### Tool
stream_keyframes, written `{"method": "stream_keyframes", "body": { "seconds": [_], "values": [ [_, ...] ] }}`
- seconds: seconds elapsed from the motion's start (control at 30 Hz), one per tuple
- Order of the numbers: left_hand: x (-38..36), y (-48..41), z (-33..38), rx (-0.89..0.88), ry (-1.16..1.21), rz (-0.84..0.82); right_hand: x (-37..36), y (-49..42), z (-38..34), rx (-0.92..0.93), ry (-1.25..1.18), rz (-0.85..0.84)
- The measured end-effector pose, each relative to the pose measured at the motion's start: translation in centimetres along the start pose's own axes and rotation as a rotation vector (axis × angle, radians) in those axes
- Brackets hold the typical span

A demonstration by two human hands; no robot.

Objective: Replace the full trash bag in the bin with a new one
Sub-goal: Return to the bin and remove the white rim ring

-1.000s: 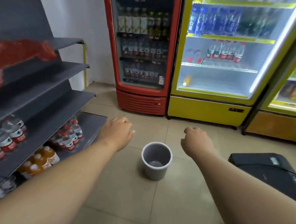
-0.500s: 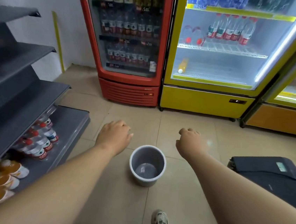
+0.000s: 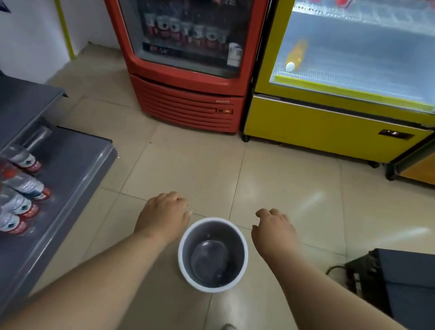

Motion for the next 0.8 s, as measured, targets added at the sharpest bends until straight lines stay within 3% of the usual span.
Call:
{"method": "stream_keyframes", "body": {
  "seconds": [0.4,0.8],
  "values": [
    [-18.9,-0.1,-2.9,-0.012,0.008,-0.103,-17.4,-2.1,2.7,-0.137,-0.038,-0.057],
    [-34.0,-3.3,-5.9,0.215,0.117,0.053,-31.8,-7.7,8.9,-0.264,-0.062,0.004]
  ]
}}
Point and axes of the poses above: each hand's wrist, its own y-axis away from the middle knuckle, its own x-axis out of the back of the hand, z = x × y, the point moved 3 cm from there along -y, towards the middle knuckle, and after that the axes turned 8 degrees about z, right-handed, at the moved point
